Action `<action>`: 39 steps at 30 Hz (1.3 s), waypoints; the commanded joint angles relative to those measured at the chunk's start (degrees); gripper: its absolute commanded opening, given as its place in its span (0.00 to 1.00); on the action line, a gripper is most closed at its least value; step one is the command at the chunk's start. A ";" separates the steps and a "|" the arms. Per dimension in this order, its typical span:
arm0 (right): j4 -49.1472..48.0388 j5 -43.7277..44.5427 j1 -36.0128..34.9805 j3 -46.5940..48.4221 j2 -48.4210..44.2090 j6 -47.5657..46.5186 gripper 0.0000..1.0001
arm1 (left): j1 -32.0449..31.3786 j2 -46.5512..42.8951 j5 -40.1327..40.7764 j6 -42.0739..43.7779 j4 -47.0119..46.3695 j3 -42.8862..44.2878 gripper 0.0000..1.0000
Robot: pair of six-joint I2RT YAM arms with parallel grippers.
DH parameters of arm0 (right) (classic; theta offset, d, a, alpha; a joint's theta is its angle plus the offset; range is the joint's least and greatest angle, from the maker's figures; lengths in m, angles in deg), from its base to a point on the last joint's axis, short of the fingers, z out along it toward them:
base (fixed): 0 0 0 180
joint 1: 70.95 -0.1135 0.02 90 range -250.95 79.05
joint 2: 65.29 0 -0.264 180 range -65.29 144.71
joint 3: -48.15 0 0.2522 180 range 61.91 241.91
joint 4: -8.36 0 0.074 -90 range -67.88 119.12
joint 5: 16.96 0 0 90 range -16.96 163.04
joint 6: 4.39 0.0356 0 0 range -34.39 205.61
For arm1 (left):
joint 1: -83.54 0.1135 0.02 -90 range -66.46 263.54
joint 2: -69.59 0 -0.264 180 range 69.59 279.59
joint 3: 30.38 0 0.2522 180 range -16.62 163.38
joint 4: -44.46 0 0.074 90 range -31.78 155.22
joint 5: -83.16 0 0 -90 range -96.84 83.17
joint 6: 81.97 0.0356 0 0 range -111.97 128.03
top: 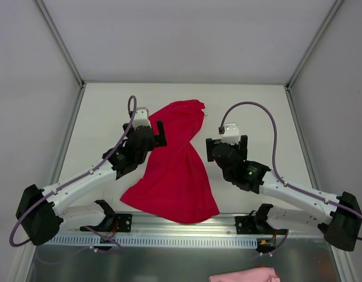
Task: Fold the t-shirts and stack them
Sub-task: Flatten out the tshirt
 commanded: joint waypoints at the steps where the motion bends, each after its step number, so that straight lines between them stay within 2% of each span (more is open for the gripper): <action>1: -1.21 -1.76 0.24 -0.45 -1.12 -0.78 1.00 | 3.73 3.02 -3.27 2.09 -2.91 2.60 0.99; 6: -0.15 0.59 -2.30 -7.20 -4.28 7.37 1.00 | 8.66 11.00 -7.92 2.44 -6.86 4.18 0.99; 10: 4.05 4.20 -7.75 -10.38 -9.37 13.36 1.00 | 14.63 15.32 -14.07 0.59 -9.05 5.15 0.99; 15: 7.58 9.65 -16.62 -11.44 -10.53 19.87 1.00 | 16.93 19.37 -16.10 0.94 -10.03 6.55 0.99; 19: 13.99 13.25 -22.96 -7.93 -4.39 27.76 1.00 | 18.08 22.27 -17.69 0.07 -11.17 6.65 0.99; 21: 18.80 15.01 -25.58 -4.43 3.23 32.24 1.00 | 18.34 24.81 -18.13 -0.20 -12.49 6.64 0.99; 24: 28.02 17.13 -28.84 -0.37 8.25 38.58 1.00 | 18.86 26.23 -18.13 -0.64 -13.11 6.47 0.99; 27: 30.96 17.75 -30.34 2.36 11.17 41.85 1.00 | 19.65 27.98 -19.00 -0.73 -13.73 6.91 0.99; 32: 34.48 18.36 -30.70 -0.09 6.80 46.15 1.00 | 20.80 30.35 -20.23 -1.17 -15.04 6.38 0.99; 37: 35.80 19.33 -31.93 -2.29 -2.60 45.28 1.00 | 21.24 32.56 -21.55 -2.04 -16.79 5.59 0.99; 39: 36.32 19.68 -31.93 -3.08 -3.50 45.62 1.00 | 21.15 32.38 -21.38 -2.48 -17.15 4.36 0.99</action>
